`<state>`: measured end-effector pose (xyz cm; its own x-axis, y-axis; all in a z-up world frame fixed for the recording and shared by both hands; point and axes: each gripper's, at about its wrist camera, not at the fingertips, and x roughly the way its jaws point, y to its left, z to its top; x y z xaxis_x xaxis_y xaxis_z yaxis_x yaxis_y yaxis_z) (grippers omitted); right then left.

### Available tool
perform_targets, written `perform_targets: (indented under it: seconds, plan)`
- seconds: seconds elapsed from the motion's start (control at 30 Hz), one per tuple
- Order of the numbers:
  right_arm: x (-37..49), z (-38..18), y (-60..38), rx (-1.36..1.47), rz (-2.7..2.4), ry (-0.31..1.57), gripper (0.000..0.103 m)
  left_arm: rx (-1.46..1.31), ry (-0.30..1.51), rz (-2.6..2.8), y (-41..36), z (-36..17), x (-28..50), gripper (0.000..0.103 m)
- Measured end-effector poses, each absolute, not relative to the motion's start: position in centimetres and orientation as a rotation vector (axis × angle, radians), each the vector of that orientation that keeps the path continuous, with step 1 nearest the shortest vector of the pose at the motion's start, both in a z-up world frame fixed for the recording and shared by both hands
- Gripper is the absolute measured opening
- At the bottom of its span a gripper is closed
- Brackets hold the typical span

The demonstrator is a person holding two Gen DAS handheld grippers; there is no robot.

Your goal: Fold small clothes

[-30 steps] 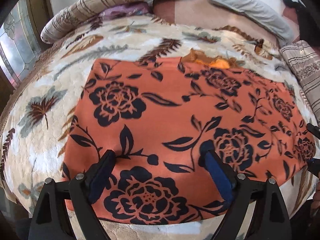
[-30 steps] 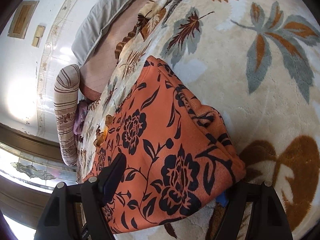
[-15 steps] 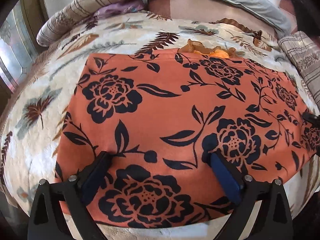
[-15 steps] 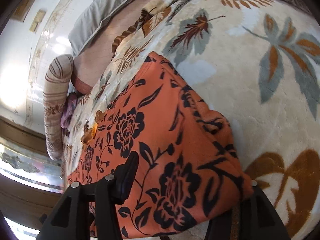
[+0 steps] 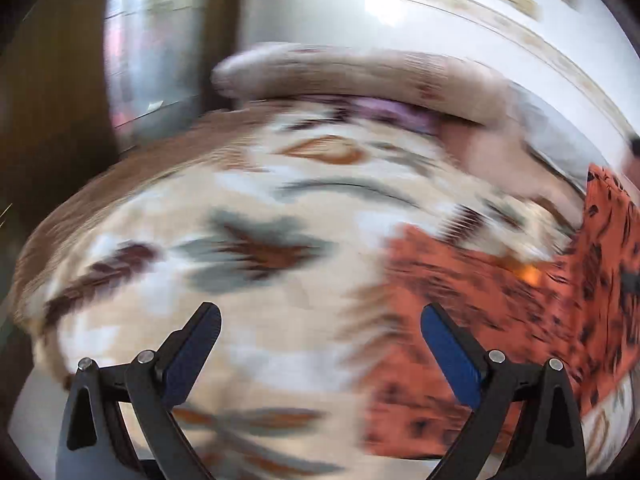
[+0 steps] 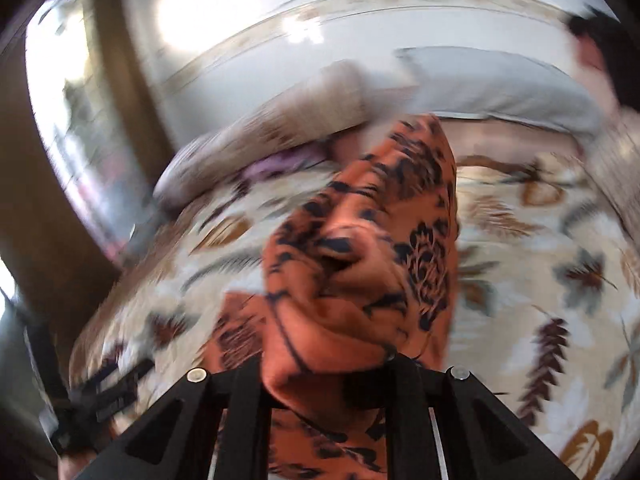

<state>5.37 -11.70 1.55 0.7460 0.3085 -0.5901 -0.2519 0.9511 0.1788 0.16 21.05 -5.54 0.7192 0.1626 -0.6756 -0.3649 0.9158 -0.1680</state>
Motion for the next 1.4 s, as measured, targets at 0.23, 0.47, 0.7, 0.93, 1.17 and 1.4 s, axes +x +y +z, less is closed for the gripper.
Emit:
perform_targets:
  seconds: [0.23, 0.47, 0.7, 0.93, 1.17, 1.4]
  plan:
    - [7.3, -10.3, -0.4, -0.129, 0.394, 0.965, 0.015, -0.453, 0.823, 0.372, 26.7, -9.6, -0.3, 0.1]
    - [6.5, -1.5, -1.4, 0.029, 0.427, 0.763, 0.015, -0.427, 0.813, 0.325, 25.8, -9.4, 0.1, 0.1]
    - [6.6, -10.4, 3.5, -0.08, 0.489, 0.962, 0.015, -0.463, 0.827, 0.33, 26.6, -9.9, 0.5, 0.1]
    - [5.4, -9.8, 3.4, -0.092, 0.521, 0.907, 0.015, -0.49, 0.833, 0.235, 25.6, -9.9, 0.9, 0.1]
    - [2.6, -11.1, 2.9, -0.17, 0.531, 0.81, 0.023, -0.588, 0.835, 0.03, 24.4, -9.7, 1.3, 0.1]
    - [-0.7, -9.7, -2.2, -0.011, 0.572, 0.794, 0.028, -0.635, 0.808, -0.099, 22.9, -8.7, 1.1, 0.1]
